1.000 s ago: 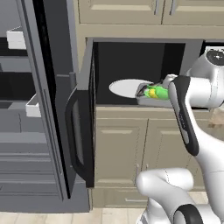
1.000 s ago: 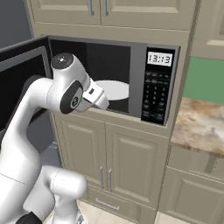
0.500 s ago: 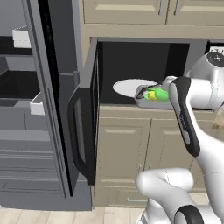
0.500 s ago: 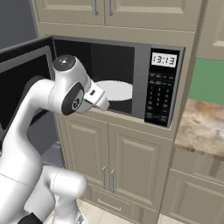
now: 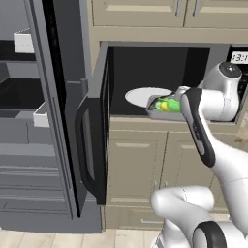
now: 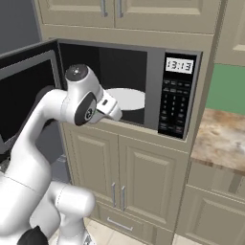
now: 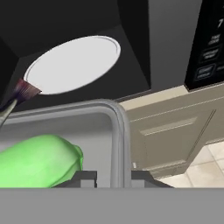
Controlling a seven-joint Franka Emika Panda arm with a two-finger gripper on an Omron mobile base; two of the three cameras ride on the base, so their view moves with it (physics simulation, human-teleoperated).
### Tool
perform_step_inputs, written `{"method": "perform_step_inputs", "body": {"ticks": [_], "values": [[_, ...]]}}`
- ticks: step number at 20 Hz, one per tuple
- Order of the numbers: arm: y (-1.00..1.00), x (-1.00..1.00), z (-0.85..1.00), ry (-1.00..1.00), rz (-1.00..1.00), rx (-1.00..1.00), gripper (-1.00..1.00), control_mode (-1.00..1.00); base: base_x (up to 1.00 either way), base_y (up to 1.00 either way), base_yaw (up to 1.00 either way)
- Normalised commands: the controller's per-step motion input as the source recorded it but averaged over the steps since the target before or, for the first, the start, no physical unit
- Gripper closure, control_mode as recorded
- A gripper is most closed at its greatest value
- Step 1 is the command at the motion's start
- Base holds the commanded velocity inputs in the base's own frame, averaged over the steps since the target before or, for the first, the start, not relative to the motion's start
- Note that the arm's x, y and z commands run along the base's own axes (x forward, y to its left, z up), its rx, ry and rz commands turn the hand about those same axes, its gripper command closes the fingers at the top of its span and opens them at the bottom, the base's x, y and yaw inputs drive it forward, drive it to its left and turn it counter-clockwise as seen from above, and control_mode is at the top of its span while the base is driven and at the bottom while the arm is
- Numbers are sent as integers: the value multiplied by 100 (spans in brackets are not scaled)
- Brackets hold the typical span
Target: Place the tupperware containing the fish and corn meal in the microwave. Close the microwave door and press the start button to reheat the meal.
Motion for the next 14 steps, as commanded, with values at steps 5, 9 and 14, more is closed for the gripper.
{"method": "perform_step_inputs", "body": {"ticks": [5,9,14], "values": [[1,55,-27,-1,-11,0,100,-100,0,0,0],[0,41,-19,-8,-18,0,100,-100,0,0,0],[0,44,-8,-5,-18,0,100,-100,0,0,0]]}}
